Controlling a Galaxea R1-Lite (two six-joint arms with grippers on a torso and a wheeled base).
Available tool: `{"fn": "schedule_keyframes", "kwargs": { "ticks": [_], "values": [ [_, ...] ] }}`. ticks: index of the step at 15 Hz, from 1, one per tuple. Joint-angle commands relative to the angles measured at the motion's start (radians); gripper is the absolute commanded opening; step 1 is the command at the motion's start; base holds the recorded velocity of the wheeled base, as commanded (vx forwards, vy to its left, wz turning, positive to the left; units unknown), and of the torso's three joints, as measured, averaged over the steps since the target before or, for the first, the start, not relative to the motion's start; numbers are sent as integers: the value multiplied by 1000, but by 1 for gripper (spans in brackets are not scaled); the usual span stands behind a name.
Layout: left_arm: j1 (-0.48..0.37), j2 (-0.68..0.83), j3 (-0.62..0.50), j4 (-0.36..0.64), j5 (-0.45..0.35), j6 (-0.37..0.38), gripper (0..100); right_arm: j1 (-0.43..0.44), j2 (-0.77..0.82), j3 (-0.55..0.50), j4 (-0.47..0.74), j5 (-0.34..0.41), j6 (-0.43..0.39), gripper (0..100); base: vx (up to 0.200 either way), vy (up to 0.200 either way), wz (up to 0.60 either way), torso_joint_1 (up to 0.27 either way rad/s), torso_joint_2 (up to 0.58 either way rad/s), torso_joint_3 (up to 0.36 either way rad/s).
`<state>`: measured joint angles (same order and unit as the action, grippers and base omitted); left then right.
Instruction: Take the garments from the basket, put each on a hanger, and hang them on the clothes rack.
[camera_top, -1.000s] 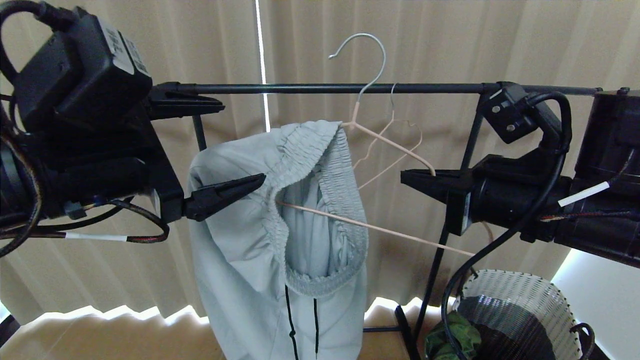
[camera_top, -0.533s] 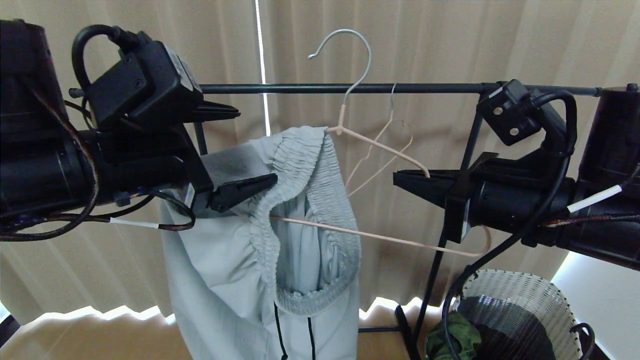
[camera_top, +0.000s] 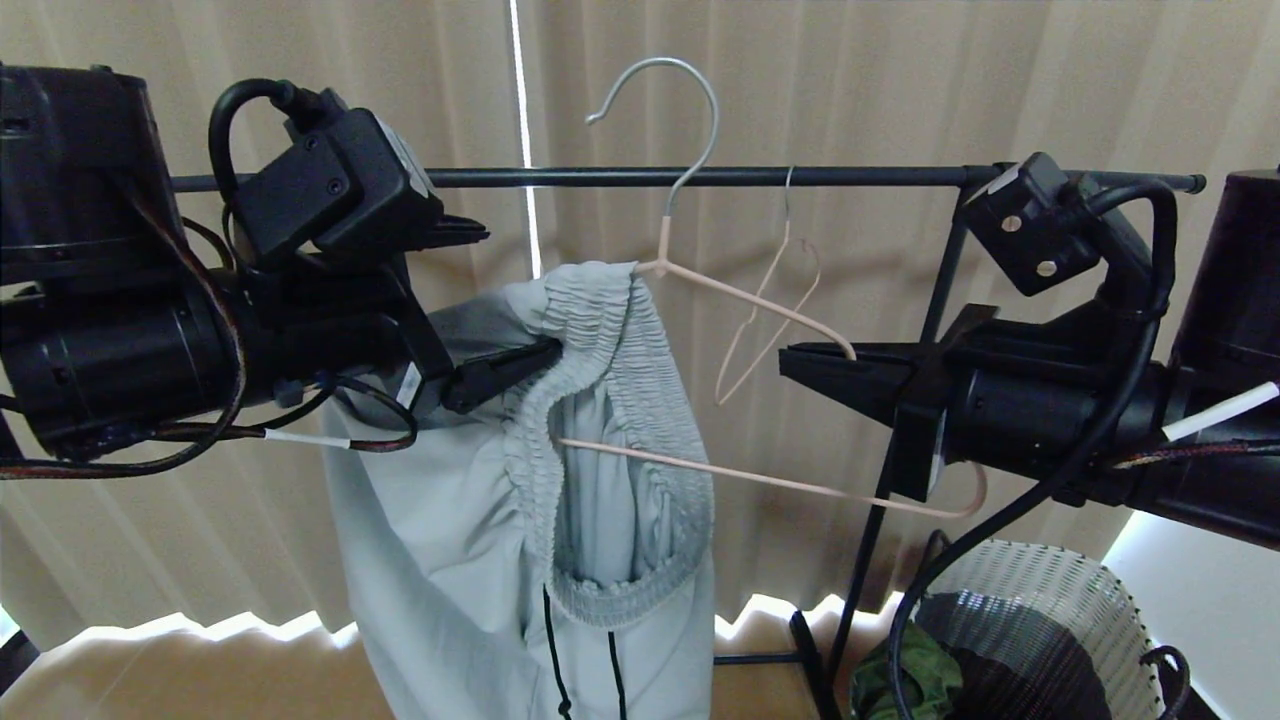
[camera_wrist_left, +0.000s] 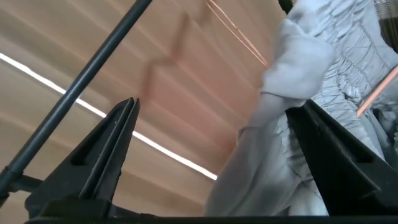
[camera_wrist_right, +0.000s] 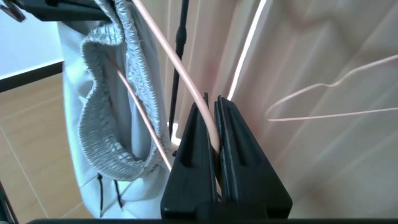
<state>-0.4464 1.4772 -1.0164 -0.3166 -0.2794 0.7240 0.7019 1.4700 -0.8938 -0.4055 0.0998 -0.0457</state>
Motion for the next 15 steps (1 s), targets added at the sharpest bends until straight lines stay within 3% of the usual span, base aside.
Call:
{"fn": "schedule_keyframes", "kwargs": {
  "ticks": [1,10,11,13,14,15],
  "values": [
    [-2,2,9,1,0,0,0,5,-8,7,-3,1,0,0,0,0,0,0,0,0],
    [-2,0,58,-36,0,2,0,13,-11,16,-1,0,-2,0,0,0,0,0,0,0],
    [0,2,82,-85,5,0,0,11,-17,23,-1,-2,-2,100,0,0,0,0,0,0],
    [0,3,122,-156,80,-2,0,8,-19,29,-1,-6,-13,100,0,0,0,0,0,0],
    [-2,2,137,-167,178,-5,0,-10,-20,30,-3,-11,-43,100,0,0,0,0,0,0],
    [0,2,137,-165,221,-8,0,-36,-20,39,-10,-12,-77,100,0,0,0,0,0,0]
  ]
}}
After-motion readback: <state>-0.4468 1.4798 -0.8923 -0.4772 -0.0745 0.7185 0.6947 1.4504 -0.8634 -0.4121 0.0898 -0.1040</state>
